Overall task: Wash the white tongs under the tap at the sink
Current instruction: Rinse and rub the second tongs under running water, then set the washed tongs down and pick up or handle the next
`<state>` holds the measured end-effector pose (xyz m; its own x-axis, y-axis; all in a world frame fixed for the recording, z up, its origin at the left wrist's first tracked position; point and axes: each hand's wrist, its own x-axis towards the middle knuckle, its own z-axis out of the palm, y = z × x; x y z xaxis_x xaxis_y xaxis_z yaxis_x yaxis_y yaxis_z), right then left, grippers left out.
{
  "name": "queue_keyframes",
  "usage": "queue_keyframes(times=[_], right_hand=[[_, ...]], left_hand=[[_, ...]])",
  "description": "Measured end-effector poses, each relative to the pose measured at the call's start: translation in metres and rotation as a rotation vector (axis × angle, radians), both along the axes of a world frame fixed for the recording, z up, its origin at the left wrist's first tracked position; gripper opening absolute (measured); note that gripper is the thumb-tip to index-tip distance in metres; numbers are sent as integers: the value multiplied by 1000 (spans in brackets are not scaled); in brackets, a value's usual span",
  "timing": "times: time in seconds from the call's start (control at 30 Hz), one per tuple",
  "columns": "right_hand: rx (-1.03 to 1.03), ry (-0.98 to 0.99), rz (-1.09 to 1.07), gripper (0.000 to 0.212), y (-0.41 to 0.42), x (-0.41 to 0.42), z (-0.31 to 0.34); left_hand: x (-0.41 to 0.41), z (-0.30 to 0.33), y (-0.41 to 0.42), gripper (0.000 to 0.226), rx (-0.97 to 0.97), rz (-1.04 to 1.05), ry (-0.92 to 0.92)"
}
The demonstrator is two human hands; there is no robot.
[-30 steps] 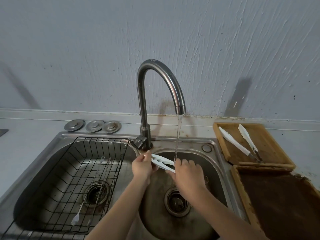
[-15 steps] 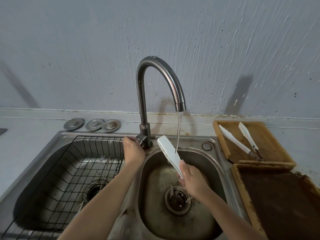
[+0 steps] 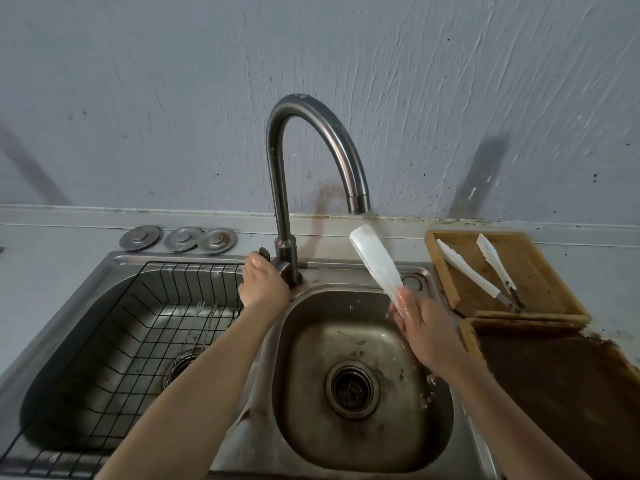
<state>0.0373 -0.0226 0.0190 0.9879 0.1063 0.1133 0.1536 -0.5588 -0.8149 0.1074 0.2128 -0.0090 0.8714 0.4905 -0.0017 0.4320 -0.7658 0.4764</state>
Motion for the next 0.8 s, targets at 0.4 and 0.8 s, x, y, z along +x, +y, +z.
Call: queue_keyframes(times=[0.4,0.8], right_hand=[[-781,322,63,45,18,1,-40],[-998,901,473,58,7,-5,-28]], left_hand=[[-2,0,-1,58,-12,8,5],[-6,1,0,55,-41,7,13]])
